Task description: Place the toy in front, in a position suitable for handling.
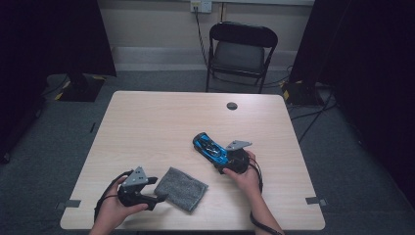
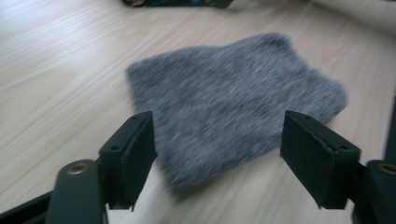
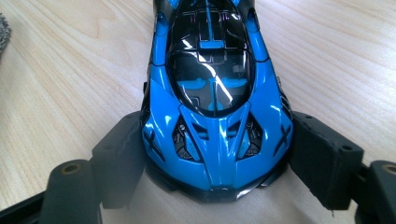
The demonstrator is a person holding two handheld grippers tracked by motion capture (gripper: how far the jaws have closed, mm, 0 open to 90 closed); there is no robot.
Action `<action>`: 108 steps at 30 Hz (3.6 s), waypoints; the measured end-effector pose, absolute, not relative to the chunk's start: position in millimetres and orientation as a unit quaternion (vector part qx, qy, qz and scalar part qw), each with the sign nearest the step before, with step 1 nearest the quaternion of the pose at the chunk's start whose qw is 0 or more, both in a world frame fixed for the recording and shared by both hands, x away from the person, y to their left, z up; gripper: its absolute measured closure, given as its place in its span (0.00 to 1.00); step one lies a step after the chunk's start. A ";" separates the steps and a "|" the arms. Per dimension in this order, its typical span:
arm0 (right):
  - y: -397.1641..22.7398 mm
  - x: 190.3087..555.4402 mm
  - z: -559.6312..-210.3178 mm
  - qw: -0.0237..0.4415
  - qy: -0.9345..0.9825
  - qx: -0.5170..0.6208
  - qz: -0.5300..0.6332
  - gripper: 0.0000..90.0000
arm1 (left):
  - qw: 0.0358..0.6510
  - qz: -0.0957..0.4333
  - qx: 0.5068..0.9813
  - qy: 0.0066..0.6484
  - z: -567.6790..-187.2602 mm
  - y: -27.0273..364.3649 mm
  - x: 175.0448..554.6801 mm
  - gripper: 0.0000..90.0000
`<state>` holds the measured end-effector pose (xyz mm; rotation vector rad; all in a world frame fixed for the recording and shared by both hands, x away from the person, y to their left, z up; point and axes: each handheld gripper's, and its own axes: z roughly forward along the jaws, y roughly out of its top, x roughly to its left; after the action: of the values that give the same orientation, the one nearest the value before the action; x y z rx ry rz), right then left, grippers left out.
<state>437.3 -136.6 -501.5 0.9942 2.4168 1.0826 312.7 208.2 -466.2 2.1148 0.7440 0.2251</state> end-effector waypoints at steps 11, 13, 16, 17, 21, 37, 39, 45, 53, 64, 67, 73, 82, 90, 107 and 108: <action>-136.5 437.1 -501.6 0.157 0.844 0.348 0.378 0.26 | 0.429 0.078 0.853 0.287 -464.3 180.7 318.6 0.29; -136.5 437.0 -501.5 0.157 0.844 0.348 0.378 0.26 | 0.425 0.080 0.854 0.291 -465.5 180.1 323.4 0.29; -136.5 437.0 -501.5 0.157 0.844 0.348 0.378 0.26 | 0.411 0.090 0.859 0.291 -472.2 176.8 326.4 0.29; -136.5 437.0 -501.5 0.157 0.844 0.348 0.378 0.26 | 0.411 0.090 0.859 0.291 -472.2 176.8 326.4 0.29; -136.5 437.0 -501.5 0.157 0.843 0.348 0.378 0.26 | 0.374 0.098 0.880 0.275 -485.7 166.4 325.4 0.27; -136.2 436.2 -501.6 0.159 0.842 0.351 0.377 0.26 | 0.384 0.110 0.877 0.266 -491.9 160.4 319.7 0.50; -136.1 436.1 -501.6 0.159 0.842 0.351 0.377 0.26 | 0.385 0.111 0.873 0.277 -491.5 160.4 319.5 0.59; -136.1 435.9 -501.6 0.159 0.841 0.353 0.377 0.26 | 0.369 0.114 0.877 0.285 -486.6 156.2 316.8 0.78; -135.9 435.6 -501.5 0.160 0.841 0.354 0.377 0.26 | 0.417 0.114 0.849 0.304 -463.2 162.3 323.4 0.82; -136.0 435.7 -501.5 0.159 0.841 0.354 0.377 0.26 | 0.405 0.160 0.844 0.312 -438.3 118.1 391.8 0.82; -136.0 435.7 -501.5 0.159 0.841 0.354 0.377 0.26 | 0.396 0.159 0.848 0.314 -442.3 102.3 407.1 0.81; -136.0 435.6 -501.5 0.159 0.841 0.354 0.377 0.26 | 0.376 0.152 0.864 0.297 -452.0 71.5 425.9 0.81; -136.0 435.7 -501.5 0.159 0.841 0.354 0.377 0.26 | 0.359 0.160 0.875 0.282 -456.7 49.2 437.9 0.79; -136.0 435.7 -501.5 0.159 0.841 0.354 0.377 0.26 | 0.340 0.172 0.881 0.280 -453.0 48.3 444.3 0.79; -136.0 435.7 -501.5 0.159 0.841 0.354 0.377 0.26 | 0.315 0.189 0.881 0.299 -447.9 57.3 461.3 0.79; -136.0 435.7 -501.5 0.159 0.841 0.354 0.377 0.26 | 0.314 0.191 0.879 0.303 -447.6 59.3 462.9 0.79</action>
<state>435.7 -136.0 -501.5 1.0128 2.4037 1.0766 462.9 59.3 -447.6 2.3179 0.7994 0.5040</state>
